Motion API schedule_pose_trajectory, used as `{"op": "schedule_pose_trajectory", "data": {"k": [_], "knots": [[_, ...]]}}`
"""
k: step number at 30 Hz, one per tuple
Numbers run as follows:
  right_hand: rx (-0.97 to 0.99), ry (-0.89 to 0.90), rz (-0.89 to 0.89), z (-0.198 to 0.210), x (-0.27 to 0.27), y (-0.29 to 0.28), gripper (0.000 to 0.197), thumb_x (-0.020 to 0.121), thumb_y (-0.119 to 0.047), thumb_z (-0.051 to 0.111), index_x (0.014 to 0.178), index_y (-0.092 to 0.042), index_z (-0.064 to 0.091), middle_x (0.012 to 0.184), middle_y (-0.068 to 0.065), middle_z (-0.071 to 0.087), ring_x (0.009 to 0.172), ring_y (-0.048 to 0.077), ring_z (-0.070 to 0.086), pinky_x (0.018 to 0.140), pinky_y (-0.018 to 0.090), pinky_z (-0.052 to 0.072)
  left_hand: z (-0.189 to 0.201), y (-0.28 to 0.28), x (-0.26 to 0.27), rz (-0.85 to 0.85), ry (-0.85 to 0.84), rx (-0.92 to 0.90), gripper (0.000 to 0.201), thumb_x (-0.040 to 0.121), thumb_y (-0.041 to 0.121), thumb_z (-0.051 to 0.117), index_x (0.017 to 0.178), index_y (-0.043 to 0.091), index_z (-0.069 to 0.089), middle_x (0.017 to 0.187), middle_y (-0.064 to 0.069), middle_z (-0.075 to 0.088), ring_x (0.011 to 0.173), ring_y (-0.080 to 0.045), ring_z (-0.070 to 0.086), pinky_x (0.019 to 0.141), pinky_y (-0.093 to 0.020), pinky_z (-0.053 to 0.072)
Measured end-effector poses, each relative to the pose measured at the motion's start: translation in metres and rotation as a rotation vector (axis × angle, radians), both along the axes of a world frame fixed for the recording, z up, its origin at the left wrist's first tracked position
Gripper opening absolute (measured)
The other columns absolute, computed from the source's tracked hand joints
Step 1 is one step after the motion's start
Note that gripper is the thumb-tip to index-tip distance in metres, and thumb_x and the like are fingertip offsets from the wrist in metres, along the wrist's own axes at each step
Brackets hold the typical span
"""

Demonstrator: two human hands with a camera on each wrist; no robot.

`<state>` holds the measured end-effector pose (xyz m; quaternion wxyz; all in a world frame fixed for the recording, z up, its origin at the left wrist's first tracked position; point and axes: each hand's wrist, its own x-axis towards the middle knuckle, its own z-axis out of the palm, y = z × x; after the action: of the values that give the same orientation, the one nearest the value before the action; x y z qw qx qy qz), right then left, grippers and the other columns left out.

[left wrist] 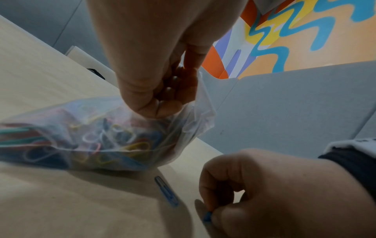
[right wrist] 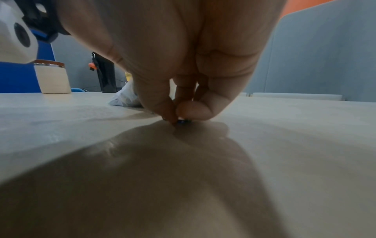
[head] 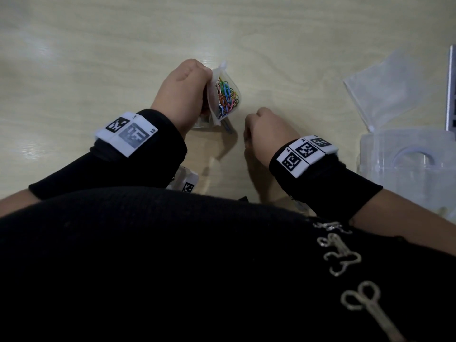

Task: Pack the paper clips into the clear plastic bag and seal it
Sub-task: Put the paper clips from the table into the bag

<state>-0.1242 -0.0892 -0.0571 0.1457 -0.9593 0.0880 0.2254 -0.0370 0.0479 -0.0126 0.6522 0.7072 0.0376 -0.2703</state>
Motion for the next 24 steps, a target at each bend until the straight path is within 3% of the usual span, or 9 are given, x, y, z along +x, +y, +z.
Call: {"op": "schedule_pose_trajectory", "data": {"k": [3, 8, 12, 15, 19, 21, 24], "knots": [[0.026, 0.010, -0.040, 0.013, 0.005, -0.003, 0.015, 0.088, -0.017, 0.056, 0.101, -0.010, 0.059, 0.105, 0.013, 0.058, 0.094, 0.034, 0.059, 0.073, 0.032, 0.041, 0.002, 0.000, 0.000, -0.010, -0.009, 0.018, 0.011, 0.074, 0.022, 0.049, 0.064, 0.019, 0.044, 0.048, 0.007, 0.044, 0.061, -0.021, 0.044, 0.060, -0.039, 0.040], [0.243, -0.298, -0.451, 0.048, 0.026, -0.008, 0.005, 0.078, -0.020, 0.061, 0.081, -0.023, 0.059, 0.083, -0.003, 0.061, 0.087, 0.020, 0.061, 0.075, 0.026, 0.044, 0.001, 0.001, 0.001, -0.019, -0.012, 0.036, 0.012, 0.073, 0.024, 0.048, 0.062, 0.020, 0.045, 0.046, 0.009, 0.045, 0.052, -0.019, 0.043, 0.057, -0.032, 0.039], [0.366, -0.371, -0.402, 0.067, 0.042, 0.002, 0.003, 0.079, -0.022, 0.065, 0.080, -0.020, 0.064, 0.075, -0.007, 0.062, 0.075, 0.016, 0.062, 0.075, 0.030, 0.053, 0.003, 0.001, 0.001, -0.042, -0.023, 0.024, 0.010, 0.074, 0.021, 0.047, 0.064, 0.018, 0.046, 0.046, 0.003, 0.047, 0.046, -0.020, 0.043, 0.051, -0.029, 0.037], [0.431, -0.394, -0.332, 0.072, 0.045, 0.010, 0.014, 0.084, -0.031, 0.064, 0.088, -0.018, 0.069, 0.077, -0.009, 0.064, 0.074, 0.011, 0.062, 0.078, 0.031, 0.053, 0.004, 0.002, 0.002, -0.022, -0.027, 0.035, 0.009, 0.074, 0.023, 0.047, 0.066, 0.018, 0.046, 0.055, -0.007, 0.047, 0.052, -0.022, 0.045, 0.053, -0.030, 0.037], [0.517, -0.523, -0.512, 0.060, 0.042, 0.006, 0.016, 0.087, -0.029, 0.051, 0.086, -0.019, 0.063, 0.075, -0.005, 0.065, 0.075, 0.021, 0.065, 0.075, 0.041, 0.055, 0.002, 0.008, 0.008, 0.063, -0.030, 0.062, 0.017, 0.081, 0.021, 0.048, 0.064, 0.020, 0.045, 0.045, 0.010, 0.045, 0.051, -0.015, 0.045, 0.056, -0.027, 0.040], [0.431, -0.427, -0.565, 0.047, 0.040, 0.001, 0.018, 0.088, -0.028, 0.048, 0.088, -0.016, 0.062, 0.082, 0.002, 0.068, 0.081, 0.027, 0.065, 0.078, 0.042, 0.054, 0.002, 0.010, 0.010, 0.083, -0.059, 0.090, 0.024, 0.089, 0.014, 0.043, 0.066, 0.018, 0.042, 0.039, 0.011, 0.045, 0.041, -0.006, 0.042, 0.047, -0.018, 0.036], [0.165, -0.070, -0.321, 0.025, 0.031, 0.003, 0.021, 0.091, -0.031, 0.054, 0.100, -0.015, 0.064, 0.101, 0.007, 0.068, 0.098, 0.029, 0.061, 0.081, 0.030, 0.047, 0.004, 0.011, 0.012, 0.136, -0.088, 0.093, 0.027, 0.089, 0.010, 0.040, 0.063, 0.017, 0.040, 0.036, 0.009, 0.043, 0.039, -0.007, 0.038, 0.042, -0.018, 0.031]]}}
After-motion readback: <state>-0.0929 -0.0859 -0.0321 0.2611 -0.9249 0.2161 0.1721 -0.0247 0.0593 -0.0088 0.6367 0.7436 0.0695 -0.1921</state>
